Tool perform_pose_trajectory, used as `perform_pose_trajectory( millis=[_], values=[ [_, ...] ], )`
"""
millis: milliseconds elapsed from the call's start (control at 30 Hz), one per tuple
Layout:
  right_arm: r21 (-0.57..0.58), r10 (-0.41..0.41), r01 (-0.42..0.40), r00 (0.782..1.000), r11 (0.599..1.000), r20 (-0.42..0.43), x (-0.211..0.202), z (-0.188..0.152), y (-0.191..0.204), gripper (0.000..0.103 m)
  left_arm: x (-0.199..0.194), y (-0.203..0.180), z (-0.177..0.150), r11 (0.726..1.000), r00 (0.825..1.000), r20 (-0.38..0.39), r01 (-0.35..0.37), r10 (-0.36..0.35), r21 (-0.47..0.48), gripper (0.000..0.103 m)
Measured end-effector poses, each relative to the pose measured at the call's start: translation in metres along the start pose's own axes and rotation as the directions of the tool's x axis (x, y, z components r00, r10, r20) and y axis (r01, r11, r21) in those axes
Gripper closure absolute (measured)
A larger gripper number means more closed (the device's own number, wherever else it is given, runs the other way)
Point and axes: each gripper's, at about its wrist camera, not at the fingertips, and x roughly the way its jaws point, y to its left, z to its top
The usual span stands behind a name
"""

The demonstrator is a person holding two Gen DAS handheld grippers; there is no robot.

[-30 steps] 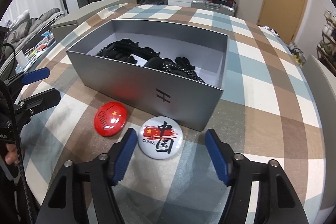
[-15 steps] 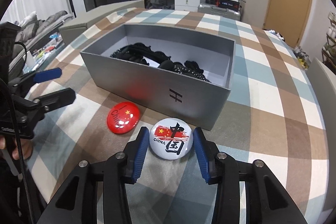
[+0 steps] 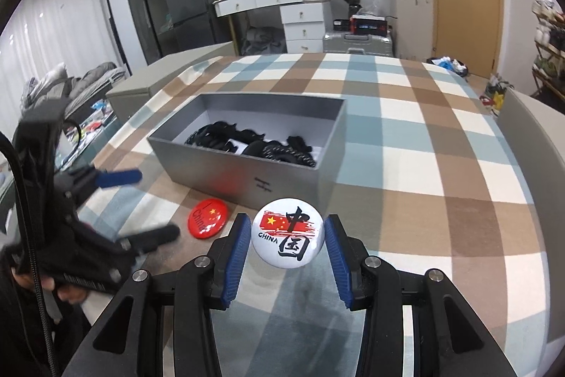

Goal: Organize jewelry
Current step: 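Grasp the white China badge with the right gripper while the left gripper grasps the red badge, then carry both badges into the grey box and open both grippers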

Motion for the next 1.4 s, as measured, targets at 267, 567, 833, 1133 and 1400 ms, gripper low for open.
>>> perform_pose_trajectory(
  millis=[267,567,833,1133,1400],
  values=[
    [0.001,0.0,0.0,1.0,1.0,0.007,-0.003,-0.001,-0.001,0.061,0.008,-0.014,0.004,0.996,0.998,-0.053,0.022,-0.017,0.083,0.011],
    [-0.003,0.0,0.0,1.0,1.0,0.012,-0.004,-0.002,0.001,0.061,0.004,-0.022,0.002,0.99,0.995,-0.04,0.097,-0.093,0.106,0.068],
    [-0.003,0.006,-0.006,1.0,1.0,0.019,-0.005,-0.001,0.002,0.061,-0.006,-0.017,0.001,0.991,0.995,-0.005,0.097,-0.097,0.091,0.09],
    [-0.012,0.004,-0.004,1.0,1.0,0.012,-0.003,-0.001,0.005,0.061,-0.001,-0.013,0.004,0.993,0.997,-0.025,0.071,-0.069,0.09,0.079],
    [-0.014,0.007,-0.007,1.0,1.0,0.009,-0.003,-0.002,0.005,0.061,0.011,-0.011,0.009,0.996,0.998,-0.035,0.05,-0.047,0.079,0.051]
  ],
)
